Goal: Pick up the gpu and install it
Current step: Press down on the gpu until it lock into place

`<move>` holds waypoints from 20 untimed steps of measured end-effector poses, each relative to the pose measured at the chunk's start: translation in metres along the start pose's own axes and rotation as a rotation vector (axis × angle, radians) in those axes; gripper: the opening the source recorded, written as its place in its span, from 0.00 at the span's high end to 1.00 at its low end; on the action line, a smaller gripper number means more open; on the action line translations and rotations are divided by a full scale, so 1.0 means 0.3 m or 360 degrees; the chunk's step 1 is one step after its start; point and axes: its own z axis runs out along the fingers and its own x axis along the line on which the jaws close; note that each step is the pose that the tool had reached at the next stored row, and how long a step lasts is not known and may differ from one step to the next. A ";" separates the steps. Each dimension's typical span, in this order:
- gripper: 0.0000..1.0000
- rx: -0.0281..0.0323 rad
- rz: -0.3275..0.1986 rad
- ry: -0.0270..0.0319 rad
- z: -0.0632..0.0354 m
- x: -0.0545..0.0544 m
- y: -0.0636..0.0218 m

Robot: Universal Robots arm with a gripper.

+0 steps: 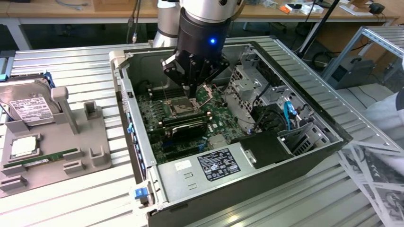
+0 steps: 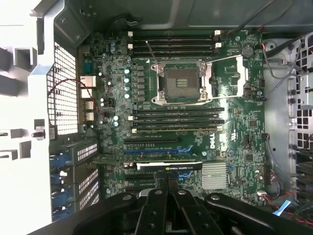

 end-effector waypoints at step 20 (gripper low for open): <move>0.89 0.00007 0.0002 0.00266 -0.003 -0.012 0.001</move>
